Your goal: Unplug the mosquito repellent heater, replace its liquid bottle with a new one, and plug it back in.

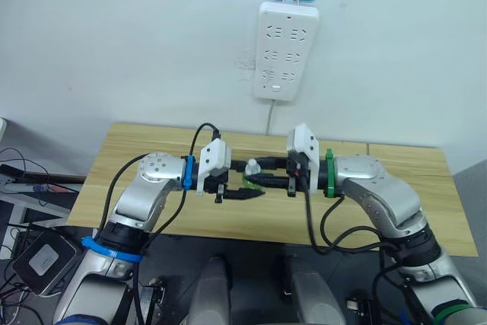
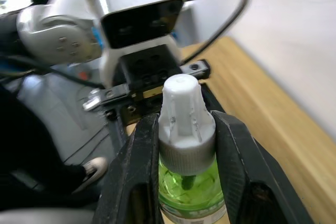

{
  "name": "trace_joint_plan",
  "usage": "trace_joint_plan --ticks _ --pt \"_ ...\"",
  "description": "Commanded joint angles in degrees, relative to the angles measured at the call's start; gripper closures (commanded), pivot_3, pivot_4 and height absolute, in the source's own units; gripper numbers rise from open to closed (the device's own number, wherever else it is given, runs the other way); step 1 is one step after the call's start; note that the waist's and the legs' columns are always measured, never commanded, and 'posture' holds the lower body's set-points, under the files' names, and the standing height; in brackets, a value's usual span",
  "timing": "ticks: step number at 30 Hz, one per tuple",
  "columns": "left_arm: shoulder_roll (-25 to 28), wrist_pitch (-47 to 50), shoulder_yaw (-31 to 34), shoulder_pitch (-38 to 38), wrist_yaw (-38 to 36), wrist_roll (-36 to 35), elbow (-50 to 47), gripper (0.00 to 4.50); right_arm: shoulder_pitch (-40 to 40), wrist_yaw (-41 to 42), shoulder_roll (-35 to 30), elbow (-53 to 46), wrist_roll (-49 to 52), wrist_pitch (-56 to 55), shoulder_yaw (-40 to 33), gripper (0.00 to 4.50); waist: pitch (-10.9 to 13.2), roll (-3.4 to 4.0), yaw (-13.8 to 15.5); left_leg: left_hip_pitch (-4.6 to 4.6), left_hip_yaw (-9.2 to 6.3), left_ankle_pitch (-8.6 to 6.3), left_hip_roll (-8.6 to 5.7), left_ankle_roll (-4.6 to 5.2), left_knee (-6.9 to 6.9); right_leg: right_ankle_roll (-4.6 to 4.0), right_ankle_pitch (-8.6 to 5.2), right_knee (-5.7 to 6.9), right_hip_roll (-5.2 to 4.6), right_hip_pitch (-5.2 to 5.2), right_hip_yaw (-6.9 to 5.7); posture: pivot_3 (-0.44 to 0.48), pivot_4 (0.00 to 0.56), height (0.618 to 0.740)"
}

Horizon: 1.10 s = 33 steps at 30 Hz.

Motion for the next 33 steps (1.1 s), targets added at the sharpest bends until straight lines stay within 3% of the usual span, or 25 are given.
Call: trace_joint_plan --ticks 1,6,10,11,19,24,30,33 --pt "1.18 1.32 -2.64 2.45 -2.83 -1.37 -6.56 2.23 -4.61 12.04 1.96 2.64 5.43 -2.84 2.26 3.4 0.0 0.0 -0.03 0.04 0.0 0.0 0.01 0.0 -0.01 0.0 0.0 0.05 0.01 0.0 0.01 0.049 0.286 0.74" --pt "4.01 4.13 -3.53 6.03 -4.18 -3.09 -13.91 2.23 -9.2 25.03 3.31 11.98 -0.24 -15.4 6.83 3.4 0.01 0.02 0.24 0.08 -0.04 0.01 0.08 0.02 -0.02 -0.01 -0.01 0.06 0.08 0.02 -0.03 0.12 0.294 0.74" --pt "5.63 4.55 -2.14 6.97 -3.85 -3.06 -13.8 2.23 -12.64 27.07 4.31 18.65 -1.04 -16.85 5.23 3.4 0.02 0.02 0.67 0.07 -0.02 0.01 0.04 0.01 -0.01 -0.01 -0.01 0.04 0.04 0.02 -0.02 0.122 0.295 0.74" --pt "5.83 4.32 -1.81 7.12 -3.67 -2.92 -13.37 2.23 -12.93 27.72 3.78 19.74 -1.51 -17.39 4.87 2.67 0.02 0.02 0.81 0.07 -0.02 0.01 0.03 0.01 0.0 -0.01 -0.01 0.04 0.04 0.02 -0.02 0.113 0.299 0.74" --pt "6.53 2.9 1.19 8.44 -0.94 -2.54 -9.42 2.23 -8.63 27.36 -6.41 14.85 -0.33 -12.98 -0.8 0.03 0.03 0.04 2.06 0.05 -0.03 0.01 0.02 0.01 -0.02 -0.02 -0.01 0.01 -0.04 0.02 -0.05 0.058 0.291 0.74" --pt "6.03 2.89 3.02 7.95 1.82 -2.34 -6.8 2.23 -4.2 19.2 -9.35 7.64 0.22 -7.69 -4.82 0.03 0.03 0.04 1.6 0.05 0.0 0.01 0.02 0.01 -0.02 -0.02 -0.01 0.01 -0.04 0.01 -0.01 0.04 0.291 0.74" --pt "3.58 1.96 4.7 3.91 6.93 -0.62 -1.42 2.23 0.68 -1.51 -2.22 -1.2 -3.95 -3.08 -5.14 0.03 0.02 0.04 0.84 0.08 -0.02 0.01 0.08 0.01 -0.04 -0.01 -0.02 0.06 0.06 -0.01 0.0 0.05 0.289 0.74" --pt "2.91 1.91 5.05 1.58 7.57 -0.4 0.64 2.23 1.19 -7.6 1.5 -1.54 -6.94 -3.98 -3.7 0.03 0.02 0.04 0.84 0.06 0.01 0.02 0.01 0.0 -0.01 -0.01 -0.02 0.05 0.02 0.0 0.03 0.05 0.287 0.74"
